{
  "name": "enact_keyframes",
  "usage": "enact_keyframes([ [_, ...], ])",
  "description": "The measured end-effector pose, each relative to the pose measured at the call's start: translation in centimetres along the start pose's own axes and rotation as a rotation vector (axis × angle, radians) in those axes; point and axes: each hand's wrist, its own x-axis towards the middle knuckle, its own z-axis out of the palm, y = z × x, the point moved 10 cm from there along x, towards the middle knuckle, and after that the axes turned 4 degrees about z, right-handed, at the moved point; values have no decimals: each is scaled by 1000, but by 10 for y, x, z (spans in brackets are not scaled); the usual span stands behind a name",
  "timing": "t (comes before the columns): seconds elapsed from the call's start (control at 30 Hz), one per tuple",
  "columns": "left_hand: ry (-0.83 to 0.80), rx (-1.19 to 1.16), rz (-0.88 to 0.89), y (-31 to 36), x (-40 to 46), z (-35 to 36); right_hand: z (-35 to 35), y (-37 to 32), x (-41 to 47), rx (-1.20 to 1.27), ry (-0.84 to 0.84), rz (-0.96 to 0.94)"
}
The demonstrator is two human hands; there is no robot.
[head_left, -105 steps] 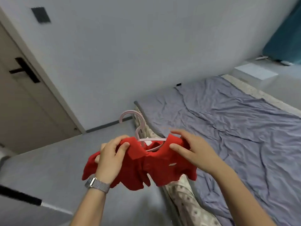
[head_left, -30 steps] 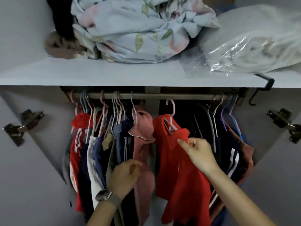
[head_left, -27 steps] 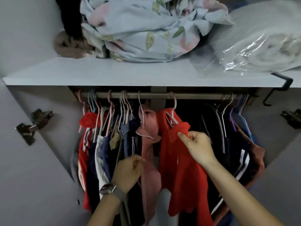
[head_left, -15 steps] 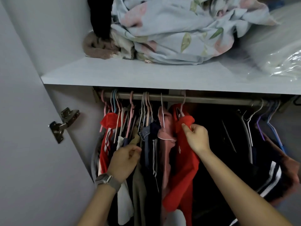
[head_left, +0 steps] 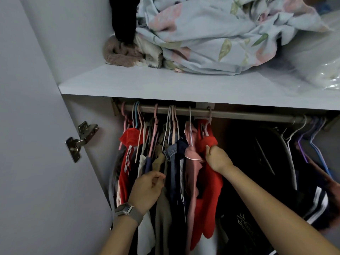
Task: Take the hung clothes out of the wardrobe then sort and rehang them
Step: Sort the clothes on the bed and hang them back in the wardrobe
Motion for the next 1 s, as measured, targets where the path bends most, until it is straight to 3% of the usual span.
enact_keyframes([
  [0.17,-6,-39,-5,-3,-1,7,-1,11,6,-101,-79,41],
  [0.47,-58,-15,19,-3,3,24,25,11,1,-52,-248,150],
  [0.6,-86,-25,13,-2,4,35,40,-9,-4,-131,-305,65],
  [0.77,-113,-2,42,11,8,53,33,-30,-20,8,-312,49],
  [0.93,-93,13,84,8,11,54,32,-25,-54,54,-371,-32],
  [1.0,-79,-32,75,6,13,51,24,-2,-59,58,-308,-11],
])
